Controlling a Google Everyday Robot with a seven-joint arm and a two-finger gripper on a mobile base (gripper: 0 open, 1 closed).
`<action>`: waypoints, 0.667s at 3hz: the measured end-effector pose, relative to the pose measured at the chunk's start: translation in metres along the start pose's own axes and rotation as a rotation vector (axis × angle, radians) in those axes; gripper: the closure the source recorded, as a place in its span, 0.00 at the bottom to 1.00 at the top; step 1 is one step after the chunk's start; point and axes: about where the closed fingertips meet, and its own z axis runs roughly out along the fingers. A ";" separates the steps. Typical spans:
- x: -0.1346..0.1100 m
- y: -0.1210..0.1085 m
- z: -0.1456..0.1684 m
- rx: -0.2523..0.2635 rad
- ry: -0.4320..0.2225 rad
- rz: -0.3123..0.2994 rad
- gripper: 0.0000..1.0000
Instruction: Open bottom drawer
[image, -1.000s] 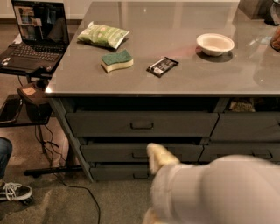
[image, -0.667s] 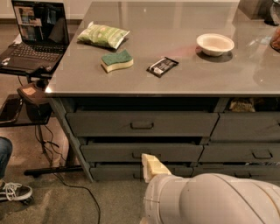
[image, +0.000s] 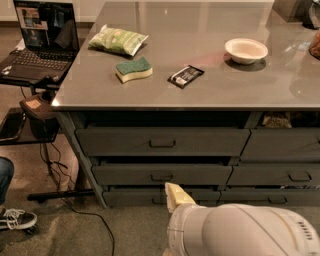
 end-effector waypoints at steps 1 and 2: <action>0.030 0.006 0.059 -0.039 -0.002 0.015 0.00; 0.021 0.001 0.072 -0.039 0.001 -0.028 0.00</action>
Offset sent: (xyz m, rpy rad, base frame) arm 0.0118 -0.0014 -0.0540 0.0091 0.0364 0.0028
